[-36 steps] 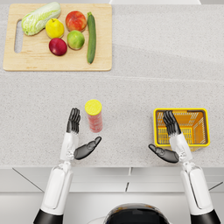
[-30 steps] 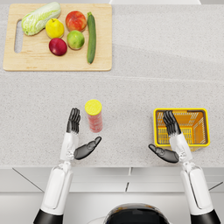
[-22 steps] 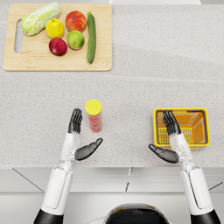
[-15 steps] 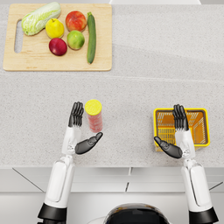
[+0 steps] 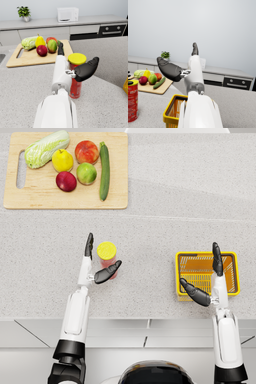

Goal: Pick up the red potato chip and place it into the yellow basket

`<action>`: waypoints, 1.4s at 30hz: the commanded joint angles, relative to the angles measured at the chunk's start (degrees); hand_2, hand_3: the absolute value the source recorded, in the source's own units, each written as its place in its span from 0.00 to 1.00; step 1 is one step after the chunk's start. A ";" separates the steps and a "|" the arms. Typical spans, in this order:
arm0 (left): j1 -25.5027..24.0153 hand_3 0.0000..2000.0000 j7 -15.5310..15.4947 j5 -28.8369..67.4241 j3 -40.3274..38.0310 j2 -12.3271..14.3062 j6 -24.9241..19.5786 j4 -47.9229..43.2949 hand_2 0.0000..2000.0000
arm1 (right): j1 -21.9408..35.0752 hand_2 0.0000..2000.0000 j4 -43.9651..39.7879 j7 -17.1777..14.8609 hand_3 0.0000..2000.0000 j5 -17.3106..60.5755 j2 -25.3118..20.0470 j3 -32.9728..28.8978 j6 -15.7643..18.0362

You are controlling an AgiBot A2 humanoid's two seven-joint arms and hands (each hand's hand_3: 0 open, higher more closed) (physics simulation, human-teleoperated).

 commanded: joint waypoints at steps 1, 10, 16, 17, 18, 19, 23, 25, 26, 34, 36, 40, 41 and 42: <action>4.60 0.00 0.00 0.05 0.78 1.69 0.00 10.57 0.00 | 1.03 0.00 0.36 0.00 0.00 0.05 -0.39 0.04 0.00; 11.99 0.00 0.00 0.15 2.25 5.17 0.00 28.50 0.00 | 1.79 0.00 -2.37 0.00 0.00 0.15 -1.66 1.88 0.00; 13.26 0.49 0.04 0.16 1.69 6.31 -1.25 29.14 1.00 | 2.07 0.00 -3.87 0.00 0.00 0.16 -2.44 2.32 0.00; 13.44 0.65 0.05 0.19 1.32 6.41 -1.31 29.03 1.00 | 2.30 0.00 -4.13 0.00 0.00 0.16 -2.62 2.46 0.00; 13.64 0.82 0.03 0.23 0.37 6.49 -1.15 29.27 1.00 | 2.44 0.00 -4.02 0.00 0.00 0.16 -2.78 2.55 0.00; 13.62 0.98 -0.05 0.27 0.10 6.58 -0.69 29.27 1.00 | 2.42 0.00 -4.02 0.00 0.00 0.16 -2.88 2.46 0.00; 7.16 1.00 -0.02 0.24 -0.80 5.34 -3.79 8.71 1.00 | 2.80 0.00 -4.24 0.00 0.00 0.15 -3.46 3.44 0.00; 5.64 1.00 0.09 0.23 0.52 4.98 -5.14 -5.87 1.00 | 3.13 0.00 -5.36 0.00 0.00 0.15 -3.89 6.54 0.00; 5.78 1.00 0.03 0.23 0.99 5.16 -5.57 -11.53 1.00 | 3.43 0.00 -5.07 0.00 0.00 0.15 -4.19 8.10 0.00; 5.00 1.00 -0.34 0.16 5.62 6.21 -6.58 -29.10 1.00 | 9.98 0.00 -13.34 0.00 0.00 0.16 -10.70 18.10 0.00; 4.32 1.00 -0.47 0.16 6.12 6.13 -6.68 -30.10 1.00 | 12.25 0.00 -16.30 0.00 0.00 4.54 -11.83 19.54 0.00; 3.78 1.00 -0.58 0.16 8.32 6.51 -7.25 -30.96 1.00 | 14.54 0.00 -20.42 0.00 0.00 8.00 -13.77 21.80 0.00; 3.33 1.00 -0.58 0.16 9.12 6.41 -7.33 -31.14 1.00 | 15.15 0.00 -21.02 0.00 0.00 8.35 -14.25 21.78 0.00; 2.59 1.00 -0.57 0.16 9.87 6.12 -7.39 -31.26 1.00 | 15.51 0.00 -20.73 0.00 0.00 8.60 -14.58 21.63 0.00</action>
